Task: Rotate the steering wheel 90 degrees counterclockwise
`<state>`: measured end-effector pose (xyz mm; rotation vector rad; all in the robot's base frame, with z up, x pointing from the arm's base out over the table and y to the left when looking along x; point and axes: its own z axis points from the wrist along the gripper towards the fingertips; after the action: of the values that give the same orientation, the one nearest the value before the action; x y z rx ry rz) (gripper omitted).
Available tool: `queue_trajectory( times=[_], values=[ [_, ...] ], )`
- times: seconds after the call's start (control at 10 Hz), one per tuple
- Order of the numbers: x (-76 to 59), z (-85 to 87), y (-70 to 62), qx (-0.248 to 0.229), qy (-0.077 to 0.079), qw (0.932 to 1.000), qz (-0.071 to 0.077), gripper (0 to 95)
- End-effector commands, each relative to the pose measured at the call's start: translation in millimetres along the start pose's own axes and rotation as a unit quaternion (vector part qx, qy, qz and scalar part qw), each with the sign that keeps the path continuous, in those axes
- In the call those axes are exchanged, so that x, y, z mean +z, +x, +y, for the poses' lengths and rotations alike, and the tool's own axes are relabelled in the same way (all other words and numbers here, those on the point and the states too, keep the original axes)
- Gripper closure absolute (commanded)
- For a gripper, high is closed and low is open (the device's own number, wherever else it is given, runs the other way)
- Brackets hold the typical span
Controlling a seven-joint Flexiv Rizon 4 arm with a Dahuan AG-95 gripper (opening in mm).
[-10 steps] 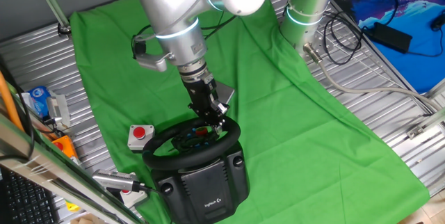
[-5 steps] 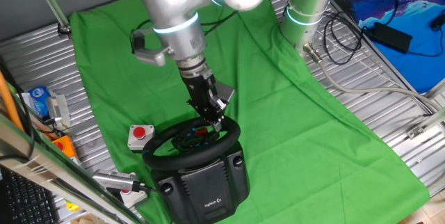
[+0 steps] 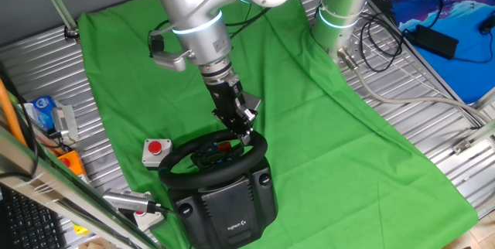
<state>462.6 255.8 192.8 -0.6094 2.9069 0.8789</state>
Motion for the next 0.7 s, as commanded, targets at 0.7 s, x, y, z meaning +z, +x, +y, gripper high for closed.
queue_trajectory(
  times=[0.7],
  values=[
    [9.5, 3.4, 1.3, 0.004, 0.002, 1.0, -0.007, 95.0]
  ],
)
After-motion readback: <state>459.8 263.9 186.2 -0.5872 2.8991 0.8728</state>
